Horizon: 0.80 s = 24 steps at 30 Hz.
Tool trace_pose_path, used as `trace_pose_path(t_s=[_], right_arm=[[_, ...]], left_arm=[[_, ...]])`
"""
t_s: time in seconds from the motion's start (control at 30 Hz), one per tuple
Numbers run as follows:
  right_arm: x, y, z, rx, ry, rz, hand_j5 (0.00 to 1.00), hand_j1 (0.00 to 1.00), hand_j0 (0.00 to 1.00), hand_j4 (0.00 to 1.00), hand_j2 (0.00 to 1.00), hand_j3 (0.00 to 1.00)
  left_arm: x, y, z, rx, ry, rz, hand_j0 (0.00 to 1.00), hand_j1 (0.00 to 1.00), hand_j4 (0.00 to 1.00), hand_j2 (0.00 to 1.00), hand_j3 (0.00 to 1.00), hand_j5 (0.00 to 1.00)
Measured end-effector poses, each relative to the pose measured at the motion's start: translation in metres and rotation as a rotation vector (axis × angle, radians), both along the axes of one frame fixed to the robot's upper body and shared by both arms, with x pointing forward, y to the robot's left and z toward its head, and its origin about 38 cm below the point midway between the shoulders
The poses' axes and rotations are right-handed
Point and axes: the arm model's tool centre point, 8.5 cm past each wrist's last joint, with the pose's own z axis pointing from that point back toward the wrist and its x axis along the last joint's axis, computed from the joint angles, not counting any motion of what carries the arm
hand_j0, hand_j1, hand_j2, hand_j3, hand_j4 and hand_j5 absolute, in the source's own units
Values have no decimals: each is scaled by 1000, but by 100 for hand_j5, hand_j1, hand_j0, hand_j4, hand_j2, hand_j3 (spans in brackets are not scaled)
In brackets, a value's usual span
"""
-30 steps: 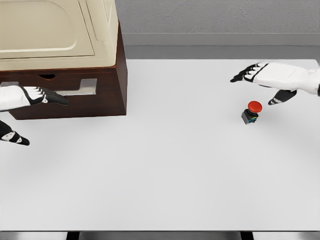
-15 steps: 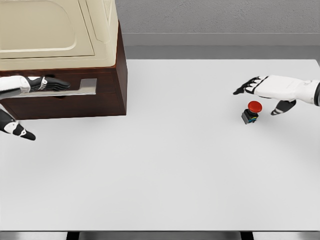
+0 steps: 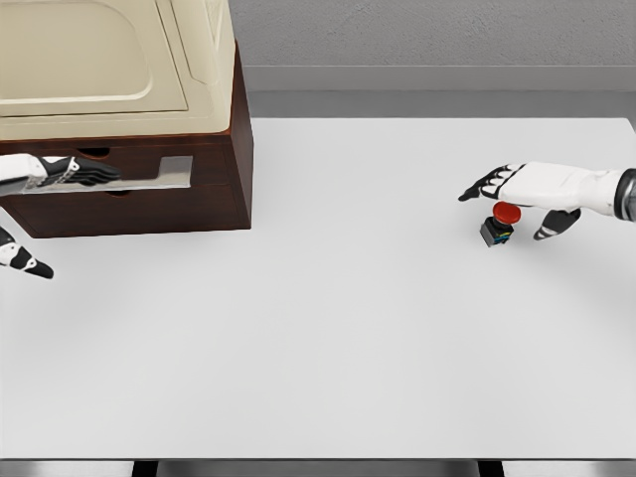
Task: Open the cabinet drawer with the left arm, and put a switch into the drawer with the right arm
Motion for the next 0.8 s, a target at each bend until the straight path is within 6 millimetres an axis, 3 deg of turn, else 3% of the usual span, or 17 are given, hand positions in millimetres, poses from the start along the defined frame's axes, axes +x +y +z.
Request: trace_pose_path(t_s=[0.2, 0.5, 0.8], right_arm=[[0, 0, -1, 0, 1, 0, 100, 100, 100, 100, 100, 100], [1, -1, 2, -2, -4, -2, 100, 100, 100, 100, 100, 100], [0, -2, 1, -4, -2, -3, 100, 100, 100, 100, 100, 100]], left_arm=[[2, 6, 10, 4, -19, 44, 100, 100, 100, 100, 100, 100], [16, 11, -3, 40, -35, 123, 100, 100, 100, 100, 100, 100], [16, 14, -17, 64, -11, 137, 100, 100, 100, 100, 100, 100]])
